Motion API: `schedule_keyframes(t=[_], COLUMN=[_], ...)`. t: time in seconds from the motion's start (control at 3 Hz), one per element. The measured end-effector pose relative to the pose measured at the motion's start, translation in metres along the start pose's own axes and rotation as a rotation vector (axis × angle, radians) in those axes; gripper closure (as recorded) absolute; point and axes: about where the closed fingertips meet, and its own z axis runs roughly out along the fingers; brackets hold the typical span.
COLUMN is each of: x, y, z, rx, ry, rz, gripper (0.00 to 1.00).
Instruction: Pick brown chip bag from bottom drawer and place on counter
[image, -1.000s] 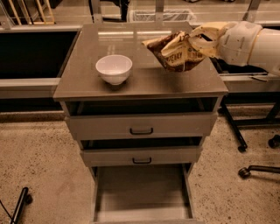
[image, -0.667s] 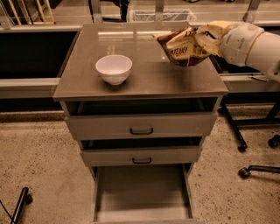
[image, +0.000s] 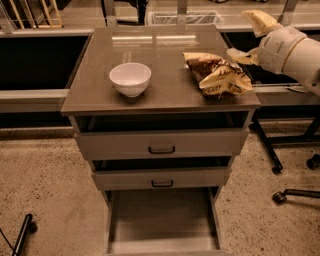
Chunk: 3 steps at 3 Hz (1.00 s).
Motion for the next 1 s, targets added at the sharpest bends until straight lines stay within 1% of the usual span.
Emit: schedule_keyframes(t=[0.33, 0.67, 1.0], x=[0.0, 0.02, 0.031], y=[0.0, 0.001, 0.0], z=[0.0, -0.047, -0.069], rx=[0.001, -0.038, -0.045], ry=[0.0, 0.091, 0.128], rz=[0.002, 0.001, 0.002], gripper=[0.0, 0.0, 0.0])
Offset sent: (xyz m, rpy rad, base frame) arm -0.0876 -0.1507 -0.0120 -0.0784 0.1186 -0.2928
